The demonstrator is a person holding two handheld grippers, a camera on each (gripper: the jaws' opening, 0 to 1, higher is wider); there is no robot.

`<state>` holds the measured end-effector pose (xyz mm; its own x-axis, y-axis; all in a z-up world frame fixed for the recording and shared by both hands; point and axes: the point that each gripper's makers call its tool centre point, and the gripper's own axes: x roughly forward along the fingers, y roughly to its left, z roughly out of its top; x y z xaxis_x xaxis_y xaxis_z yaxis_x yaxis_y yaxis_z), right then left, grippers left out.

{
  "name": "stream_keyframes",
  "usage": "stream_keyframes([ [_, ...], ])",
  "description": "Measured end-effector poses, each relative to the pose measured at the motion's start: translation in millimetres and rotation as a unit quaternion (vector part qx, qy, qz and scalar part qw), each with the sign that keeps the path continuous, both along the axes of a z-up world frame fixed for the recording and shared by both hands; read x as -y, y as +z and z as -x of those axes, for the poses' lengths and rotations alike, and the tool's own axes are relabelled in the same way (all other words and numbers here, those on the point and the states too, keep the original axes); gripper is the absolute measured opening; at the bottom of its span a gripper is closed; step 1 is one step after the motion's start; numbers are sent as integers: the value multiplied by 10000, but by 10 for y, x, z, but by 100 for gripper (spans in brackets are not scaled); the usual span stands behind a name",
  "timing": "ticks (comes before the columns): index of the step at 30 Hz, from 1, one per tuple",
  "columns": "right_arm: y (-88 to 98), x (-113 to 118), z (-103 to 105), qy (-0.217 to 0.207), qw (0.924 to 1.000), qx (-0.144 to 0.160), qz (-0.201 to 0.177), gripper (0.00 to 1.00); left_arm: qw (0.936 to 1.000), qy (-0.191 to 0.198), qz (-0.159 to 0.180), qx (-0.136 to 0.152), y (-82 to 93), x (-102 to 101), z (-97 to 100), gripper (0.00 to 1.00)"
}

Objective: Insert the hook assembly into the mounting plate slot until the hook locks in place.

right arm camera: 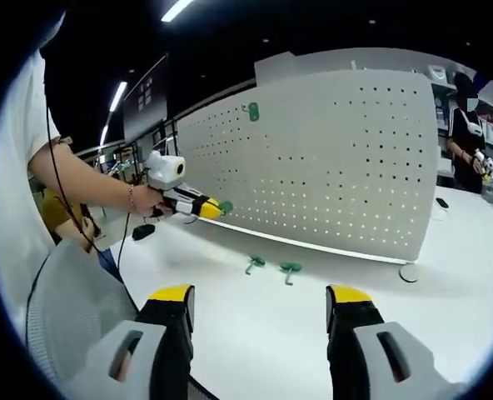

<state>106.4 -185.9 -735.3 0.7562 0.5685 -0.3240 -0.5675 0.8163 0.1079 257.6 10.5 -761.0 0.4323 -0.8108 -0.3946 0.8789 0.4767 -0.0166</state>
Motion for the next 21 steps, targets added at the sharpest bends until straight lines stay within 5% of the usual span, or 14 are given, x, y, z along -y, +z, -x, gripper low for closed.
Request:
stream_keyframes([
  [21,36,-64,-48,63,9998,50,-208,62,9939,410,899,489,635,34,209,2],
])
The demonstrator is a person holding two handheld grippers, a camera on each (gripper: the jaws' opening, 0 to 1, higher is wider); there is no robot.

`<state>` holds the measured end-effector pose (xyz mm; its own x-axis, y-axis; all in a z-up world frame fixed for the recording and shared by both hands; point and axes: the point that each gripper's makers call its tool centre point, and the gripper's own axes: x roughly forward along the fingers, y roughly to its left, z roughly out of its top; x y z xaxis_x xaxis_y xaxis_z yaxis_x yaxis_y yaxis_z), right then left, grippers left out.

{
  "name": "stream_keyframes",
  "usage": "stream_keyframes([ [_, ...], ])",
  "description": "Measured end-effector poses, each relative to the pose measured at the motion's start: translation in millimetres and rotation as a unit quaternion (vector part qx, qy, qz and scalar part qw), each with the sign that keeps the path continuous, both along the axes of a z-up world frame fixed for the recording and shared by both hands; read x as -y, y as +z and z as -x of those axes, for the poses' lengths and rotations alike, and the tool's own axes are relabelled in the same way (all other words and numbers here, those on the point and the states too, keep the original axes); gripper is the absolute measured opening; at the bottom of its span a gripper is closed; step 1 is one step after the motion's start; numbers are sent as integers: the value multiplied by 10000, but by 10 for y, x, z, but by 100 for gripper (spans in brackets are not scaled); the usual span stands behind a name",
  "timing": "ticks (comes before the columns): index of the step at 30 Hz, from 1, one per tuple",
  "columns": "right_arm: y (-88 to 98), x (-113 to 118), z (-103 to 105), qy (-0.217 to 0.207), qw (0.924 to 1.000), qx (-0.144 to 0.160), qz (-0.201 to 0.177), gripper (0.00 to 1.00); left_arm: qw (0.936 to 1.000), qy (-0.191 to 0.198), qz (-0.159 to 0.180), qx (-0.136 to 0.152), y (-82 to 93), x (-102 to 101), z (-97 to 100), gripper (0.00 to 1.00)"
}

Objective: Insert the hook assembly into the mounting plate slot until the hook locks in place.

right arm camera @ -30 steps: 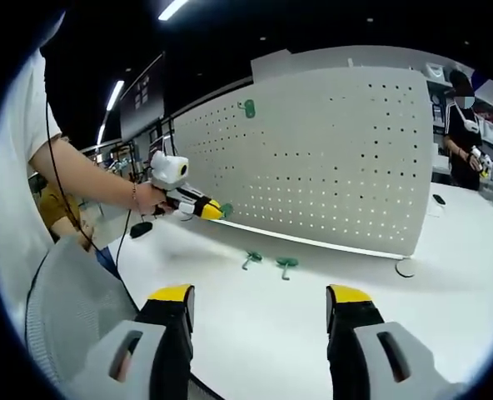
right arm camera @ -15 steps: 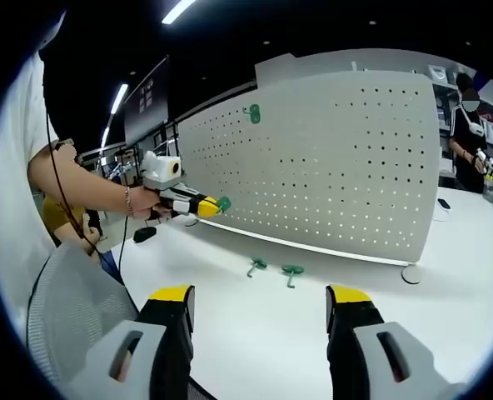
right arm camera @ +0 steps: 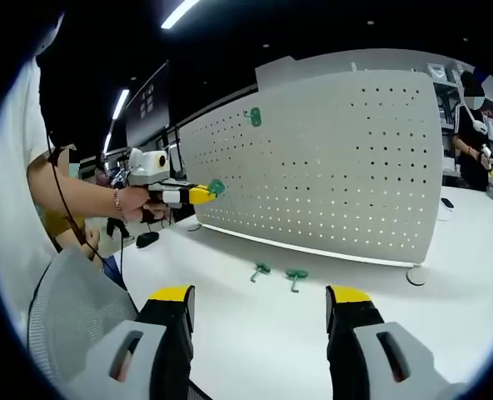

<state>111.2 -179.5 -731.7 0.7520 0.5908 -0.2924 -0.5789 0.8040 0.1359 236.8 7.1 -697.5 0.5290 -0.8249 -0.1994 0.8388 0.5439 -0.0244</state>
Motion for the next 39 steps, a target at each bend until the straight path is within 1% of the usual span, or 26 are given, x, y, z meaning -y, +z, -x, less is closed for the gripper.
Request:
stream_keyframes([
  [5,-10,-15,5,25,10000,-7,-10,62,9999,78,77,110,100,-10,75,2],
  [6,-18,-17,8,37,10000,-16,-5,62,9996,86,36,255,133,-11,94,2],
  [7,-22,-18,9,41,10000,-19,-3,62,9995,87,27,297,145,-11,105,2],
  [9,-36,-22,8,50,10000,-30,-17,62,9996,98,175,219,197,-9,142,2],
  [11,-40,-30,6,69,10000,-33,-23,62,9993,141,174,315,234,-28,156,2],
  [15,-37,-49,0,91,9999,-24,-42,62,9985,200,364,367,359,-39,216,2],
  [17,-53,-48,-5,93,9999,-36,-61,63,9980,245,380,439,362,-50,237,2],
  [19,-54,-53,-6,101,9999,-39,-67,63,9975,297,534,366,376,-47,272,2],
  [23,-44,-70,-5,126,9999,-32,-87,63,9968,331,614,390,383,-46,368,2],
  [26,-31,-75,-9,126,9999,-19,-97,63,9956,361,756,413,464,-56,442,2],
  [27,-30,-75,-9,128,9999,-15,-95,63,9953,360,755,483,500,-57,476,2],
  [28,-29,-76,-8,133,9999,-11,-96,63,9952,376,766,489,519,-64,493,2],
  [30,-27,-81,-3,140,9999,-12,-96,63,9930,390,980,523,613,-76,535,2],
  [34,-28,-89,2,141,9998,-16,-109,63,9923,406,991,617,689,-71,615,2],
  [36,-32,-87,2,148,9998,-11,-105,63,9922,411,997,631,699,-69,652,2],
  [38,-19,-97,7,162,9998,5,-98,63,9911,433,1088,634,715,-71,693,2],
  [39,-16,-101,8,172,9998,10,-88,63,9912,431,1064,651,706,-60,714,2],
])
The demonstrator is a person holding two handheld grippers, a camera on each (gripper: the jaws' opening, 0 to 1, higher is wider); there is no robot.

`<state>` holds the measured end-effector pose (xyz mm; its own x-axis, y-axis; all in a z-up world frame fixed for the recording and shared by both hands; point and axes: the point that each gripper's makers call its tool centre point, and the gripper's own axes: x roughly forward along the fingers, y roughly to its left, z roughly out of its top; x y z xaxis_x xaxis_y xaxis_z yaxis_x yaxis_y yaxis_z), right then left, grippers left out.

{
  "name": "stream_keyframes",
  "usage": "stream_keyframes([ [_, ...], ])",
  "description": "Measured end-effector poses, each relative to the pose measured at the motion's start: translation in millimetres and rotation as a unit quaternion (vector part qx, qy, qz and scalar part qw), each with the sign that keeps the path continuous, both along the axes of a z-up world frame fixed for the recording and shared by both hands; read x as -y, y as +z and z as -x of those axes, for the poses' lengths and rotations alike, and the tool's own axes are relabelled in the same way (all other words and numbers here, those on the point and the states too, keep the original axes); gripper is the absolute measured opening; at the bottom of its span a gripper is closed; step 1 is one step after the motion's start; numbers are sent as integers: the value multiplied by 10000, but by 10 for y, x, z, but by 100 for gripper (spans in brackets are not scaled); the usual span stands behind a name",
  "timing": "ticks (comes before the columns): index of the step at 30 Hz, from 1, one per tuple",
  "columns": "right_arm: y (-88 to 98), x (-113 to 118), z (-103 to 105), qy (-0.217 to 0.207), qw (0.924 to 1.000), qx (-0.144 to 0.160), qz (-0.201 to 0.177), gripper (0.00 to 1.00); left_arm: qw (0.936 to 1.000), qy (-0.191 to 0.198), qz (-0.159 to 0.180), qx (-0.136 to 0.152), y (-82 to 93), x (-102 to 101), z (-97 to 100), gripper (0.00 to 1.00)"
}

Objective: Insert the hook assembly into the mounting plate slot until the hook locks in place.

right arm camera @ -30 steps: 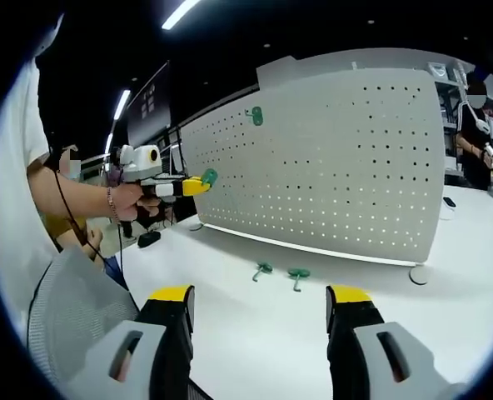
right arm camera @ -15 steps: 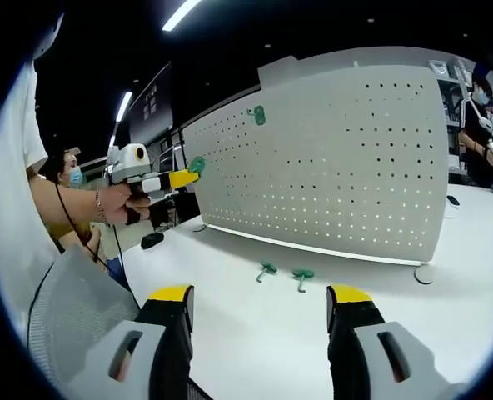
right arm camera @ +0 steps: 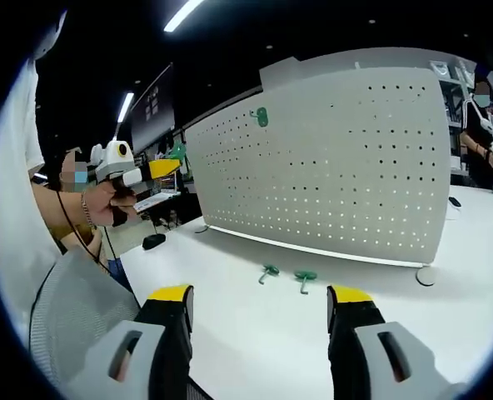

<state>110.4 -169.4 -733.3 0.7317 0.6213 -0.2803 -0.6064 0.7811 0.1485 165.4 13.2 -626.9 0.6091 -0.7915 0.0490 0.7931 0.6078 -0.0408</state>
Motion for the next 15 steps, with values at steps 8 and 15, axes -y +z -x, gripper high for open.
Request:
stream_keyframes([
  [8,1,-10,7,49,10000,1,42,63,10000,3,44,-40,-20,8,49,3],
  [15,192,-107,17,132,9997,172,-149,62,10000,54,24,-40,-20,12,29,3],
])
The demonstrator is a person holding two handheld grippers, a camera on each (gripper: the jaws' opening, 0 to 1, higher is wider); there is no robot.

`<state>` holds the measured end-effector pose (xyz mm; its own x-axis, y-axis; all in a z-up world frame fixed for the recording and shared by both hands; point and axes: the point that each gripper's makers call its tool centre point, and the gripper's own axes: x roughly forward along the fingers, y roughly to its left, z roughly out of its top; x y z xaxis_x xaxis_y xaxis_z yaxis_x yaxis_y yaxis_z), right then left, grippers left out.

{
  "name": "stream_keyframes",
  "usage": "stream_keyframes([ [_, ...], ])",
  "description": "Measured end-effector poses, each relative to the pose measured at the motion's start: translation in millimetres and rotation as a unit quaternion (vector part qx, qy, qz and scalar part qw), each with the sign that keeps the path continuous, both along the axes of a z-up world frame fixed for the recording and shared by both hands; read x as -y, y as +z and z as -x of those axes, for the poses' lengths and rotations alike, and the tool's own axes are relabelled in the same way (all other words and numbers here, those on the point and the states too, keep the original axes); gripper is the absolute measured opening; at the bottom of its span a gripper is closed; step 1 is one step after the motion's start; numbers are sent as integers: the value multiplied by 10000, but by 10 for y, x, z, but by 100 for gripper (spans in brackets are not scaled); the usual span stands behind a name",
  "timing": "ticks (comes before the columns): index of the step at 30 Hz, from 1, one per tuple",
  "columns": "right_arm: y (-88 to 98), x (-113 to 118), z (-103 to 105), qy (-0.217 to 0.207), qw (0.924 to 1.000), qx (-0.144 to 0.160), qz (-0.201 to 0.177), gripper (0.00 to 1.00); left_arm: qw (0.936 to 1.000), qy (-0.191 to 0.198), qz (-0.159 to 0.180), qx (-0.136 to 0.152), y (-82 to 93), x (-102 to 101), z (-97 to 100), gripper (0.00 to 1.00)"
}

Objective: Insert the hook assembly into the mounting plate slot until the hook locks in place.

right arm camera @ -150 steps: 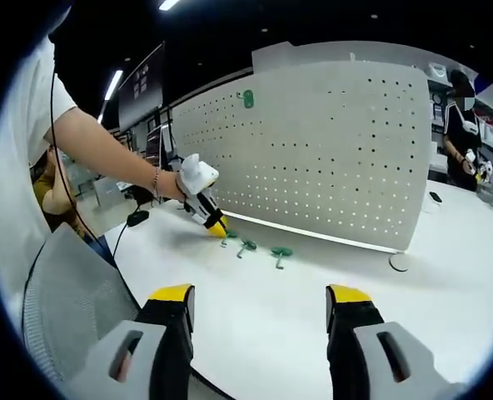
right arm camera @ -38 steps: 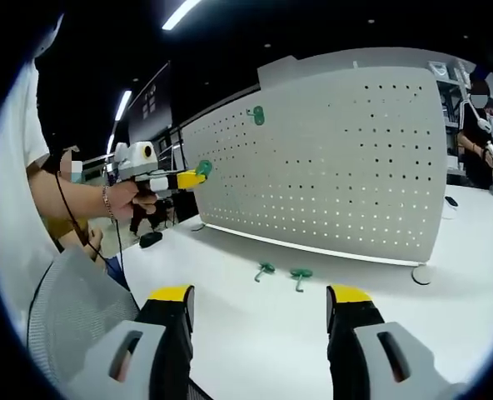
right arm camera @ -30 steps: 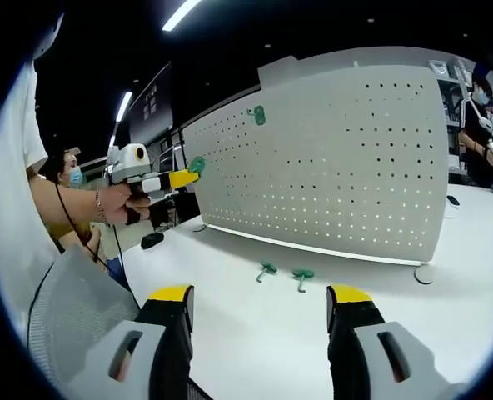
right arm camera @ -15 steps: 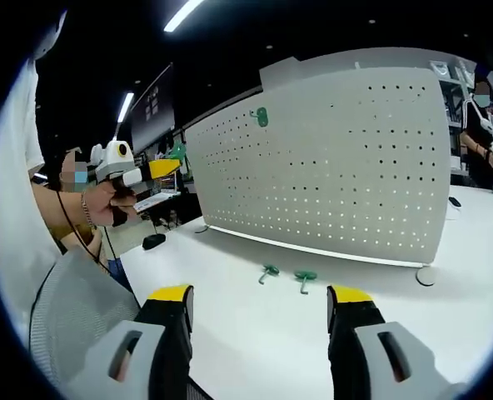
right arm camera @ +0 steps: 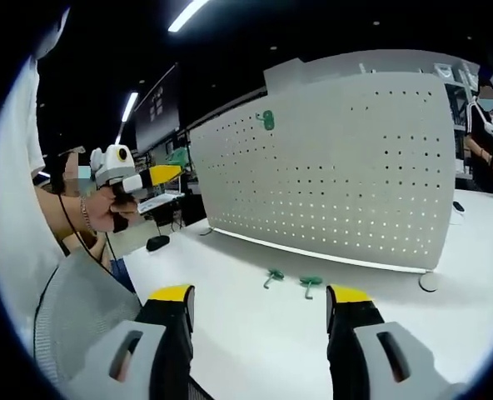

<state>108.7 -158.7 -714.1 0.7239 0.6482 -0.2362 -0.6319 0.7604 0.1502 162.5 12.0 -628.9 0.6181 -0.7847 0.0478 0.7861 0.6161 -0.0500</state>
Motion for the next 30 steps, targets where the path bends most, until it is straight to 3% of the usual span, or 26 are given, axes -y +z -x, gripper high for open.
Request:
stream_keyframes([
  [5,410,-129,4,102,9968,603,-508,62,10000,-2,-22,30,5,15,-13,3],
  [8,534,-221,32,273,9952,689,-644,63,10000,3,-19,26,16,29,-14,3],
  [17,592,-364,4,438,9937,741,-716,61,9998,-124,-108,-96,-82,178,-31,3],
  [19,598,-392,-12,442,9933,717,-796,60,9990,-164,-421,-12,-126,244,-26,3],
  [30,722,-412,-107,313,9910,742,-1070,57,9992,-227,-317,-55,-94,393,-38,3],
])
